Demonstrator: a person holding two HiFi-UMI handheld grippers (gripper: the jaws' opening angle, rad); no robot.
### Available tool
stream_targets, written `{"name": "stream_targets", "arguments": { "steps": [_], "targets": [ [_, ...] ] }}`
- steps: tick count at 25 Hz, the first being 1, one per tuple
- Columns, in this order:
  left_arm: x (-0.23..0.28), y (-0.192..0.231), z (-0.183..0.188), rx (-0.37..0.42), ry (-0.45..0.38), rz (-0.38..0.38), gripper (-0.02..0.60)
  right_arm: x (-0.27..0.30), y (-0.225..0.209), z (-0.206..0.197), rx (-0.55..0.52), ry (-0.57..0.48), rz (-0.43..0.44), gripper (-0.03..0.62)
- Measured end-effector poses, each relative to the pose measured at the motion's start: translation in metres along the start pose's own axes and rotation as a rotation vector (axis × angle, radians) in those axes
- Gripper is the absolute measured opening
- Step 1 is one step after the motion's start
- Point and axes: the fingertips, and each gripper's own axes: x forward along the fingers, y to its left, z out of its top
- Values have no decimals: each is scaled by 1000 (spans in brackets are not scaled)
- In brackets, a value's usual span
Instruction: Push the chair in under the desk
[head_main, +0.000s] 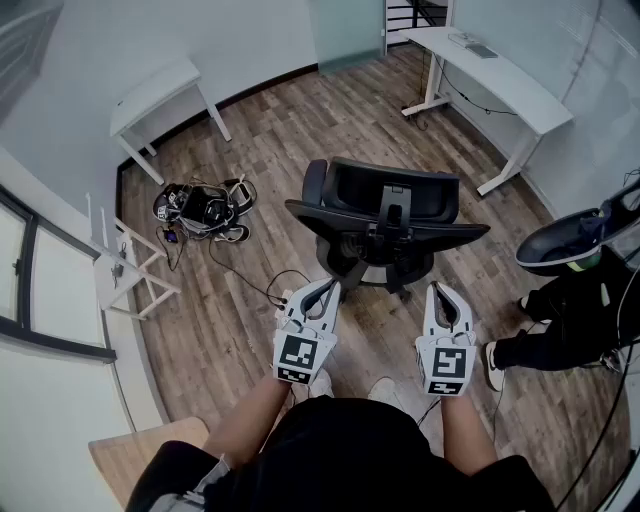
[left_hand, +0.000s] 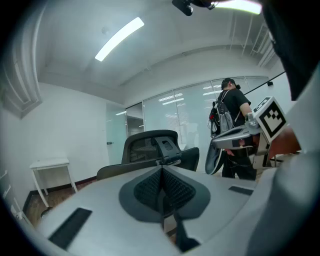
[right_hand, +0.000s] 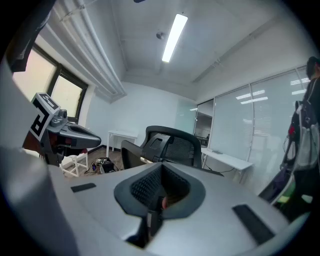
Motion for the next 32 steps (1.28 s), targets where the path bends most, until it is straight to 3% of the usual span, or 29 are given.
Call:
{"name": "stream_targets", "arguments": {
  "steps": [14, 18, 23, 25, 26, 28, 32],
  "targets": [
    [8, 4, -8, -23, 27, 15, 13, 5, 2, -5, 2, 0, 45, 5],
    [10, 3, -10, 13, 48, 0, 14, 6, 7, -4, -49, -22, 64, 6],
    [11, -7, -27, 110, 134, 7, 29, 12, 12, -27, -119, 47, 125, 36],
    [14, -13, -30, 147, 159, 12, 76, 12, 9, -36, -136, 77, 155, 66],
    [18, -16, -30, 177, 170, 12, 129, 12, 6, -39, -147, 90, 166, 105],
    [26, -22, -28, 278, 194, 16, 222, 12, -1, -44, -174, 105, 185, 182],
    [37, -34, -37, 481, 275, -15, 350, 6, 2, -52, -282, 83, 267, 355]
  ]
}}
